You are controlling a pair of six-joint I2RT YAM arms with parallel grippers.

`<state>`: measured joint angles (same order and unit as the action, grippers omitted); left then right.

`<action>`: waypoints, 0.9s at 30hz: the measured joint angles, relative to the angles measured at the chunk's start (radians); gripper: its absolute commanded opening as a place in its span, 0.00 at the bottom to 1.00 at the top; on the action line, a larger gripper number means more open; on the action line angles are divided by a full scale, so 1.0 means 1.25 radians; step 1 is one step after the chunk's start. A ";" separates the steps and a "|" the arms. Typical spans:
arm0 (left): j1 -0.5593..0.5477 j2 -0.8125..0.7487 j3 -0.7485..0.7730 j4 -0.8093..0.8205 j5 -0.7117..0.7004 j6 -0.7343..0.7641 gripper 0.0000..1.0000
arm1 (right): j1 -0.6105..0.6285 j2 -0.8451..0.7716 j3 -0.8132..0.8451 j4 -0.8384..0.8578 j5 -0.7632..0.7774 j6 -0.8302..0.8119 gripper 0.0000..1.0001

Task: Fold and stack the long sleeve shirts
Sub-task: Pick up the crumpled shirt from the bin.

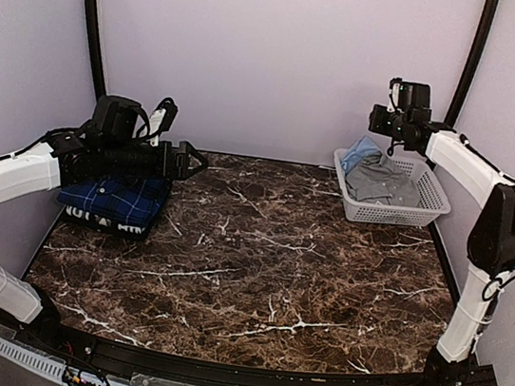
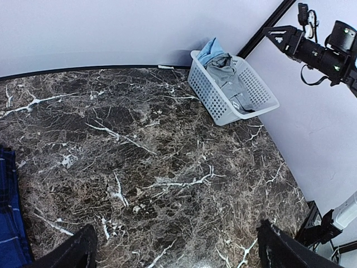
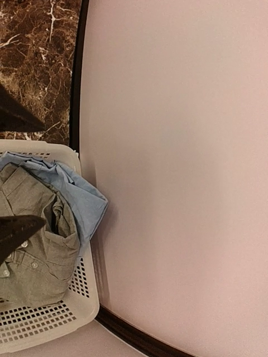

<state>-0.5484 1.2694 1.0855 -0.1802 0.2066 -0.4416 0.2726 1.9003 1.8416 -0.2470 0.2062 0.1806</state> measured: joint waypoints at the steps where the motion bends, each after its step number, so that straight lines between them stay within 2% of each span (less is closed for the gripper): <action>1: 0.000 0.000 0.000 0.000 0.000 0.000 0.99 | -0.002 0.017 0.000 0.001 0.002 0.001 0.67; 6: 0.000 0.000 0.000 0.000 -0.001 0.001 0.99 | -0.019 0.129 0.003 -0.014 -0.003 -0.005 0.89; 9: 0.000 0.000 0.000 0.000 -0.004 0.001 0.99 | -0.031 0.201 0.014 -0.041 -0.006 -0.003 0.98; 19: 0.000 0.000 0.000 -0.001 -0.012 0.007 0.99 | -0.056 0.403 0.173 -0.117 -0.024 -0.020 0.98; 23: 0.000 0.000 0.001 -0.004 -0.019 0.010 0.99 | -0.057 0.457 0.215 -0.136 -0.023 -0.023 0.88; 25: 0.000 0.000 0.004 -0.009 -0.021 0.011 0.99 | -0.061 0.469 0.219 -0.137 -0.023 -0.021 0.74; 27: 0.000 0.000 0.005 -0.009 -0.023 0.012 0.99 | -0.063 0.472 0.219 -0.138 -0.026 -0.013 0.55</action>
<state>-0.5484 1.2694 1.0920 -0.1921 0.1776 -0.4271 0.1944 2.4901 2.1147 -0.4191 0.1741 0.1642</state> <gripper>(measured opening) 0.990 0.771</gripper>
